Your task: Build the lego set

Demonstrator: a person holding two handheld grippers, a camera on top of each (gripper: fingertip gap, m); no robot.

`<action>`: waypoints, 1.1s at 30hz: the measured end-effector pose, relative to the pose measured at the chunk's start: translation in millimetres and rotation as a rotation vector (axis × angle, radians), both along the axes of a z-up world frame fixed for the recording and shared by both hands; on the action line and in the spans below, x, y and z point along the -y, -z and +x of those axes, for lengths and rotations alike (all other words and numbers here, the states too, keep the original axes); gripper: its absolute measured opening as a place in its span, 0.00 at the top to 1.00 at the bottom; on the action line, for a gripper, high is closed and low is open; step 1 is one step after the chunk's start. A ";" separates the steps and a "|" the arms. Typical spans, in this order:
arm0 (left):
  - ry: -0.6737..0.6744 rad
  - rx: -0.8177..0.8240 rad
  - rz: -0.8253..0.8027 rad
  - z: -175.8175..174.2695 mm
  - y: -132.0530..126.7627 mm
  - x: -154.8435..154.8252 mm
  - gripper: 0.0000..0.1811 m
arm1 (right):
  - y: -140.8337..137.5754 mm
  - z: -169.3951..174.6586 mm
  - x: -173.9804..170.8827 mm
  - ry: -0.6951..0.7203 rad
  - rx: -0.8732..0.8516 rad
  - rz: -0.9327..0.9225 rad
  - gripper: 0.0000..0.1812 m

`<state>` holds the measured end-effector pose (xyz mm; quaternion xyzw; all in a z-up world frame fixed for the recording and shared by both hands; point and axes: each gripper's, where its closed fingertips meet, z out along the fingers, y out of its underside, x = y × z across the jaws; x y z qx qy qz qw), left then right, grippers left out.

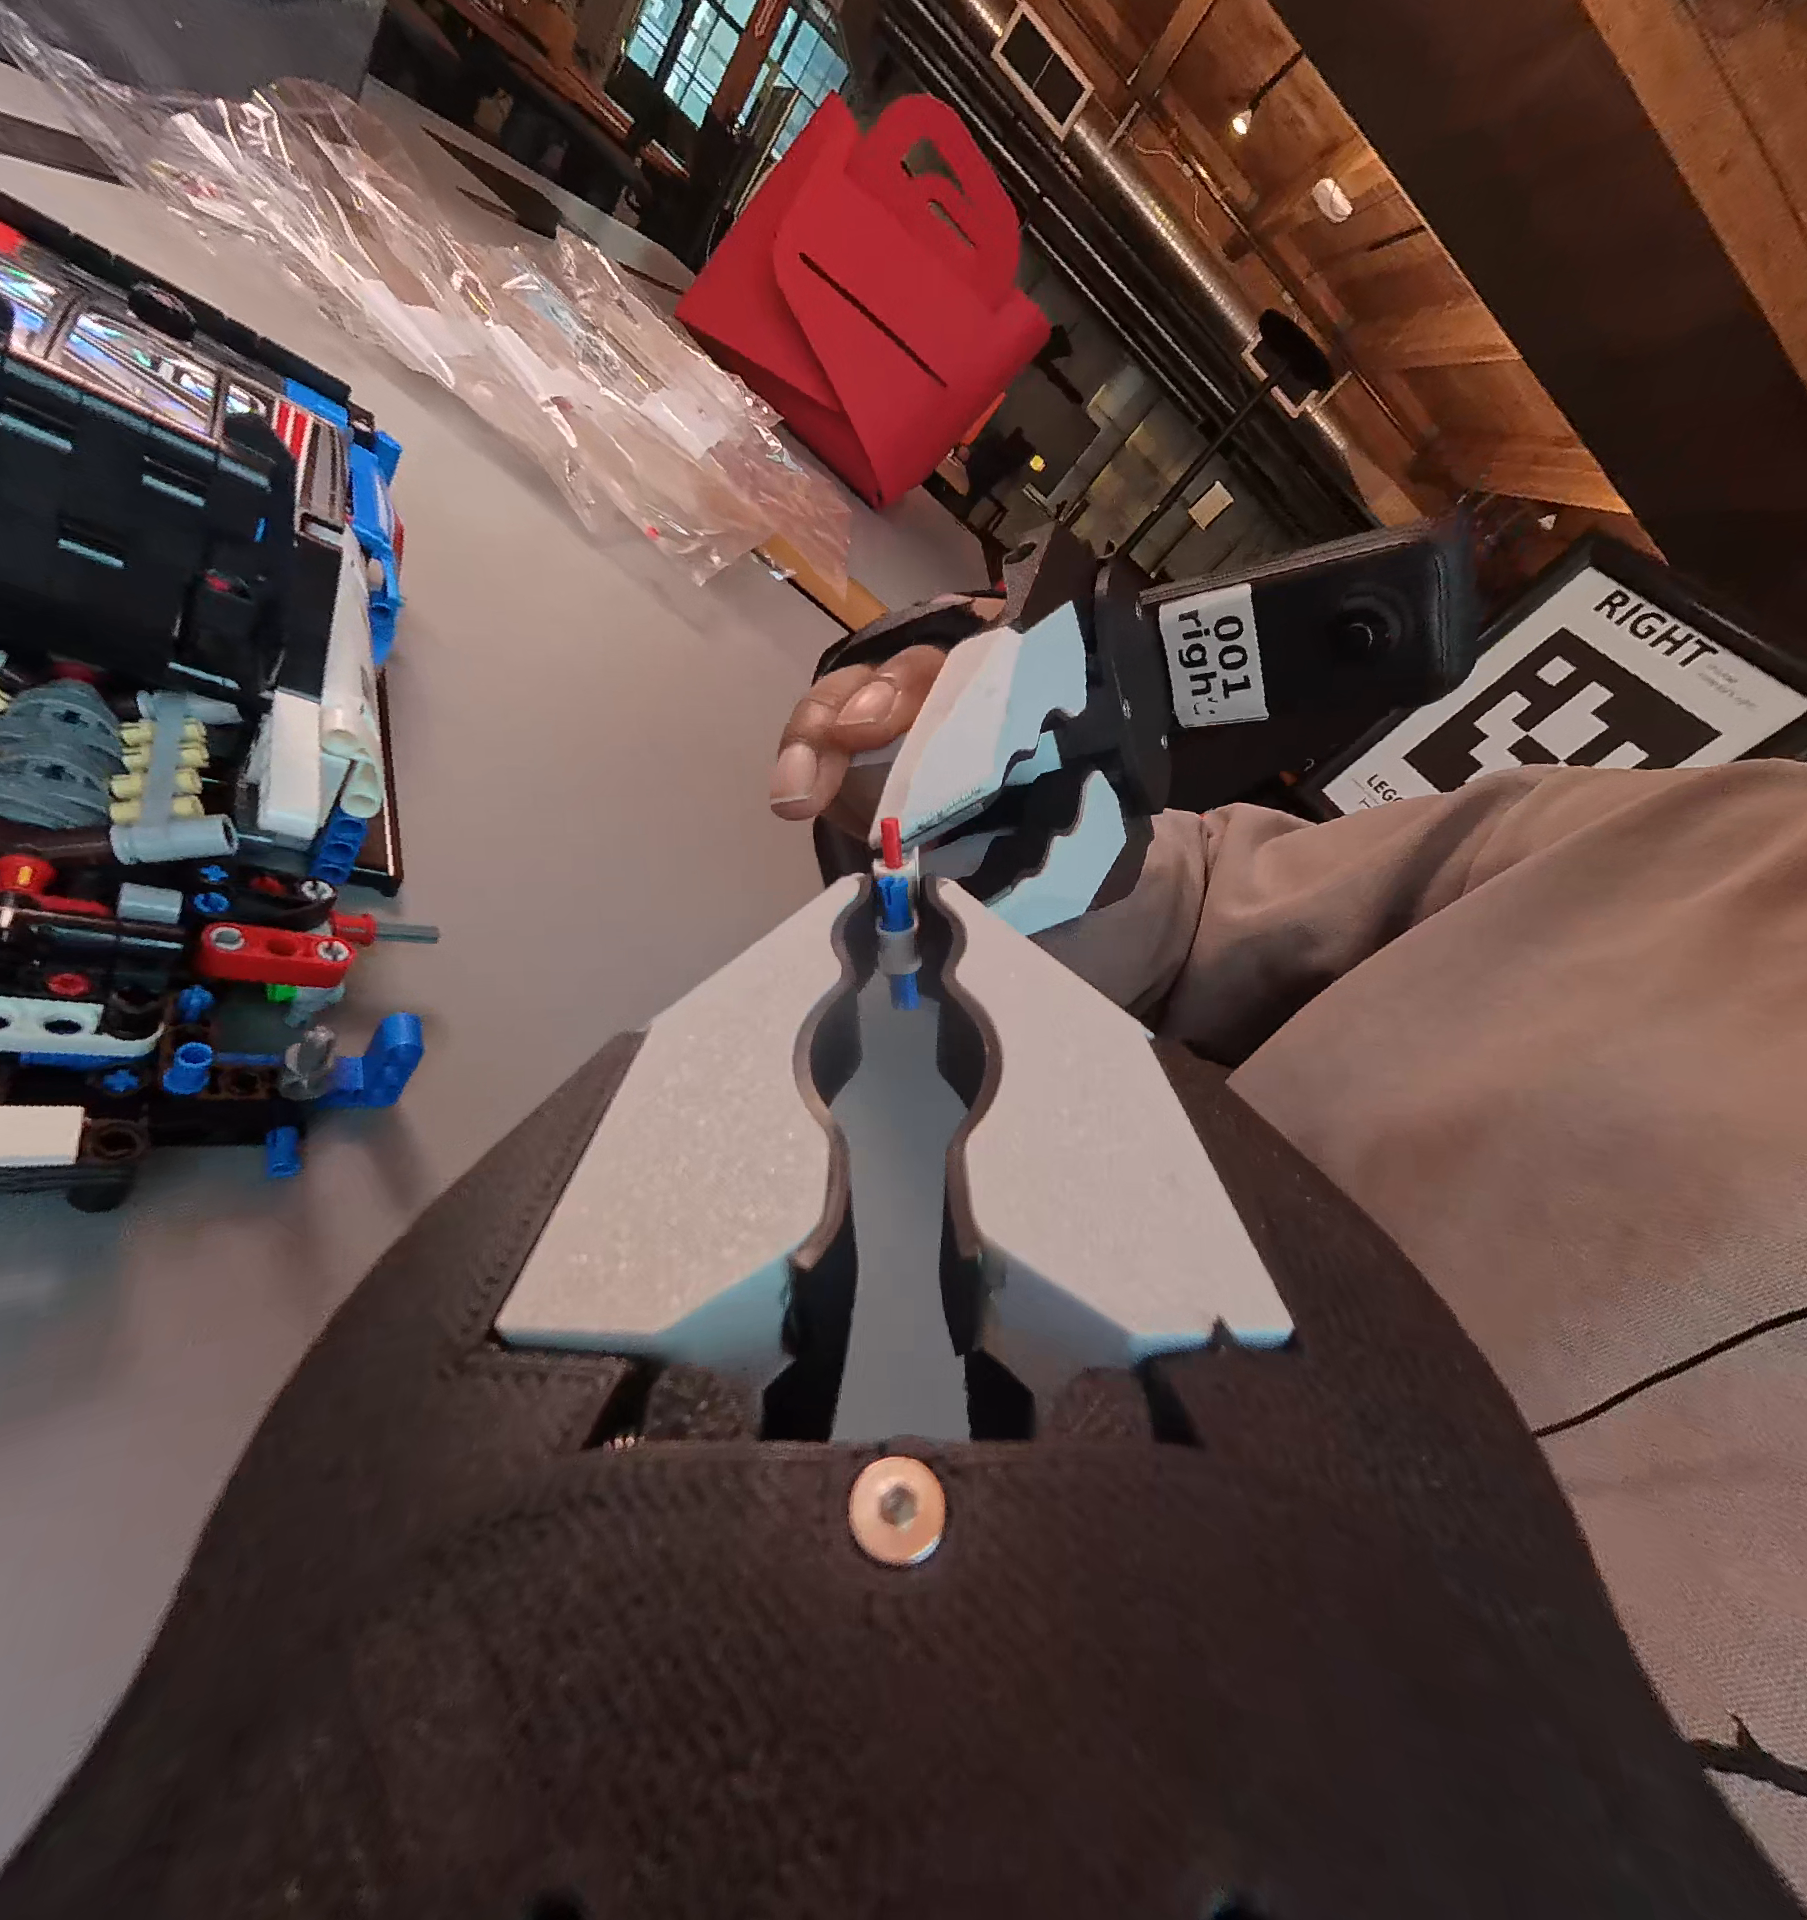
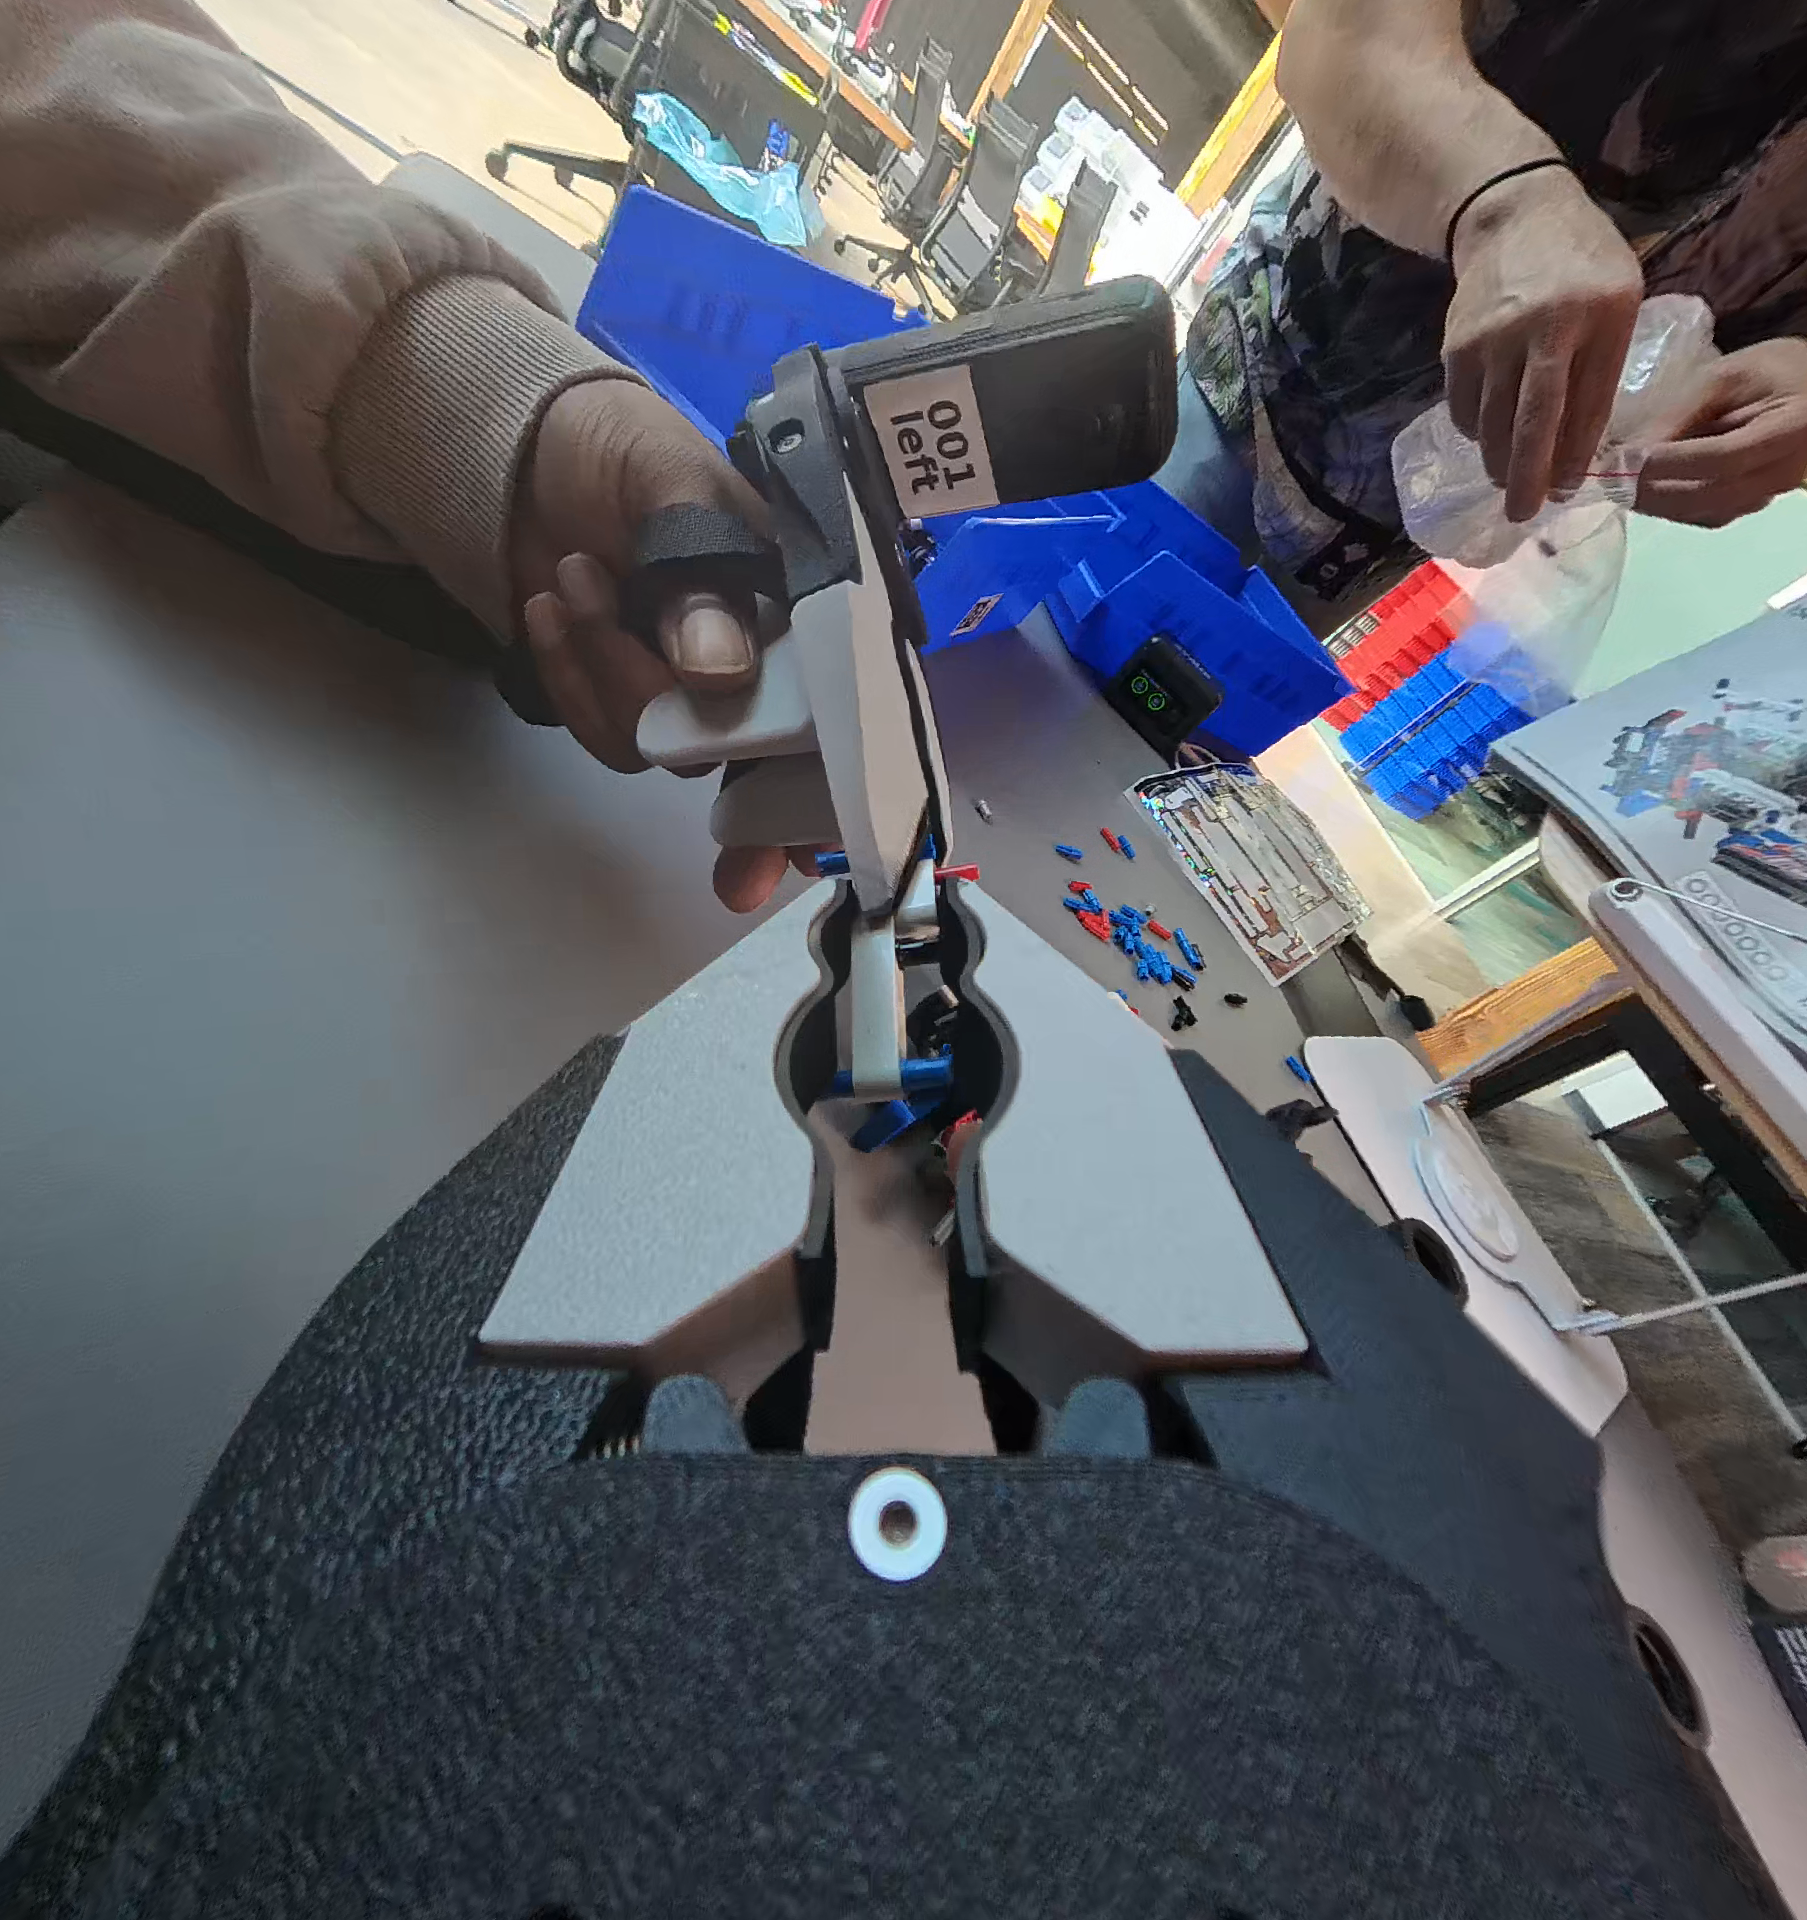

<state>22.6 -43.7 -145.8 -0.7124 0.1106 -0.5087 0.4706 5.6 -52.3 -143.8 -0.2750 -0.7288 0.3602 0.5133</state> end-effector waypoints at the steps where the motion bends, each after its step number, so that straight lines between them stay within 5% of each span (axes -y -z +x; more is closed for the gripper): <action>1: 0.000 -0.001 -0.007 -0.5 1.5 0.2 0.97 | 1.5 -0.7 0.3 0.004 -0.002 0.016 0.92; 14: -0.007 -0.037 0.037 -0.3 -4.4 0.8 0.96 | -3.2 1.7 0.0 -0.013 0.019 -0.031 0.92; 18: -0.046 -0.212 0.158 -4.1 -2.5 0.2 0.97 | -3.1 1.0 -0.3 -0.021 0.031 -0.103 0.91; 24: -0.106 -0.583 0.545 -0.4 -14.0 7.5 0.97 | 4.2 17.0 -17.7 -0.092 0.187 -0.343 0.80; 28: -0.078 -0.704 0.702 12.6 -11.2 14.8 0.97 | 3.8 26.8 -1.0 -0.213 0.191 -0.357 0.95; 33: -0.097 -0.602 0.635 5.8 -14.4 11.2 0.95 | -1.4 22.6 -2.3 -0.158 0.096 -0.162 0.97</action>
